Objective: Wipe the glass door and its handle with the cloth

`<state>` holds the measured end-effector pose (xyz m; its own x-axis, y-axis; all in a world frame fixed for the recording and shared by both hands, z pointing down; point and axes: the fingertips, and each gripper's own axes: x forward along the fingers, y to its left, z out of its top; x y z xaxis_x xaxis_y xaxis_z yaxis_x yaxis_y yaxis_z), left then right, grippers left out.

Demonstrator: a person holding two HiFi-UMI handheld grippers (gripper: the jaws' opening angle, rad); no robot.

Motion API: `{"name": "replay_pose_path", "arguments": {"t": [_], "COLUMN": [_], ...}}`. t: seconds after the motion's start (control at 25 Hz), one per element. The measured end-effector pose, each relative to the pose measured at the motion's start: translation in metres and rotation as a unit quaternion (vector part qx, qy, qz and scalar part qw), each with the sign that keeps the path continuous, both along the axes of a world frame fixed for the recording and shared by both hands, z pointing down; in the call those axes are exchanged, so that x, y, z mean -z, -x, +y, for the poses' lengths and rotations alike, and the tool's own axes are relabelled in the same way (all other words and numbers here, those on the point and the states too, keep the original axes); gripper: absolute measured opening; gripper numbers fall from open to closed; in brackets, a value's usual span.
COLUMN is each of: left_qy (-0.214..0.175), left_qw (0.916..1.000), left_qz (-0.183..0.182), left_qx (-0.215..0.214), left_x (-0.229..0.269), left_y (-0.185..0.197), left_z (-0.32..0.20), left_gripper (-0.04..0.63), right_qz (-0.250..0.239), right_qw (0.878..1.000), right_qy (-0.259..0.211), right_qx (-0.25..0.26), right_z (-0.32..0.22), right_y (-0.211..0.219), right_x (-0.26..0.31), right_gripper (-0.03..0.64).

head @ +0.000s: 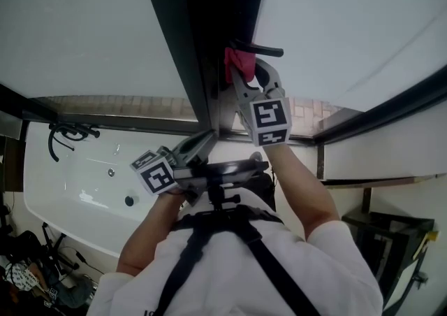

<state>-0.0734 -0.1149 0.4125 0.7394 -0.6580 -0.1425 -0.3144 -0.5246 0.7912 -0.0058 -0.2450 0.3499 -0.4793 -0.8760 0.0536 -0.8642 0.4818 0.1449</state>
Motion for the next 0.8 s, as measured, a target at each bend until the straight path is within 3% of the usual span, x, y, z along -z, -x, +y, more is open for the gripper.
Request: {"name": "replay_pose_path", "arguments": {"t": [0.24,0.44,0.8], "left_qy": [-0.002,-0.011,-0.011], "left_qw": [1.0000,0.9996,0.9997], "left_qz": [-0.002,-0.018,-0.015], "left_qx": [0.007,0.017,0.017], "left_x": [0.001,0.005,0.003], "left_y": [0.003,0.002,0.003], "left_z": [0.000,-0.002,-0.001], "left_gripper": [-0.008,-0.008,-0.008], "right_qz": [-0.027,-0.039,-0.048], "right_qw": [0.999,0.998,0.997], "right_qy": [0.039,0.040,0.052], "right_qx": [0.018,0.029,0.020], "right_z": [-0.015,-0.023,-0.025], "right_y": [0.020,0.018,0.006], "right_x": [-0.005,-0.004,-0.008], "right_gripper": [0.110,0.110,0.110]}}
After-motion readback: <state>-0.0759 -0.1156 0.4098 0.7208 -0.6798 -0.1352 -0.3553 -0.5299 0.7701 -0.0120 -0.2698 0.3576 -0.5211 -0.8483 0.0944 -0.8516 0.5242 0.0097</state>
